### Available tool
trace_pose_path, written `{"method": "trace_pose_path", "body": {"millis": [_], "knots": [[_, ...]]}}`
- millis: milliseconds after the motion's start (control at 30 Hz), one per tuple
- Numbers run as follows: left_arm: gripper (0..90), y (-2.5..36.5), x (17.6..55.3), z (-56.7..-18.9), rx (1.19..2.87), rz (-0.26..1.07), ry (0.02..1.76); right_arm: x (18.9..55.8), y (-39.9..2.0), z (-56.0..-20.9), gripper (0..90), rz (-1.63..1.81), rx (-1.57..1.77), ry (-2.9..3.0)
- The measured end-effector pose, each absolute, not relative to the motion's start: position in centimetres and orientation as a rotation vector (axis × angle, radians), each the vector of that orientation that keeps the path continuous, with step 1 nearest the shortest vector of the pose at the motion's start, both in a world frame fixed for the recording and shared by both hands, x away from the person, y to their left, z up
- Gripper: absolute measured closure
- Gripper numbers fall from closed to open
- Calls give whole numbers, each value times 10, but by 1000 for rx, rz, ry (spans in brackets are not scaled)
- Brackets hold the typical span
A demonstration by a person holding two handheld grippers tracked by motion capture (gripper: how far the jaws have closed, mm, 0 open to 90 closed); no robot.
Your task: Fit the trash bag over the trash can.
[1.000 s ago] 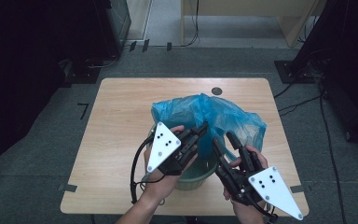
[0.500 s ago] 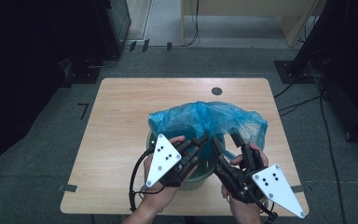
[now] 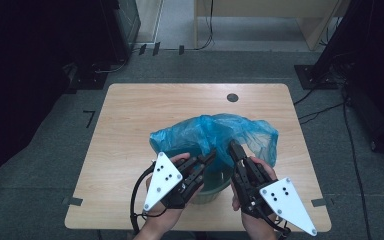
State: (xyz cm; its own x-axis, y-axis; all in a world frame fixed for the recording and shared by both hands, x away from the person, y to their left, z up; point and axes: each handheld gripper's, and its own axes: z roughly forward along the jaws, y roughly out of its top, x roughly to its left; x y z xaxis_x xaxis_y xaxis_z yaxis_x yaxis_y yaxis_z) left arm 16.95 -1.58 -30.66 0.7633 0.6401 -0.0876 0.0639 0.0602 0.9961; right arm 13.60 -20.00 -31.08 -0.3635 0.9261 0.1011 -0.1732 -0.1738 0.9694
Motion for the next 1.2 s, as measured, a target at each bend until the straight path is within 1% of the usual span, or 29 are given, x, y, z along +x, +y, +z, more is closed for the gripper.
{"method": "trace_pose_path", "body": {"millis": [167,367,567,967,1067,1167,1200], "knots": [[881,-7,172,-304,1436,490,638,137,-204,-312,900,1624,963,1245],[872,17,173,-295,1392,513,665,139,-216,-320,900,1526,960,1289],[868,41,171,-286,1350,541,681,134,-234,-328,900,1453,963,1315],[866,78,169,-274,1291,606,717,121,-265,-329,900,1388,953,1309],[868,83,169,-272,1270,581,725,122,-274,-327,900,1400,982,1278],[868,76,168,-273,1277,562,707,123,-280,-324,900,1451,1003,1262],[868,73,167,-274,1286,561,697,122,-281,-323,858,1490,991,1274]]}}
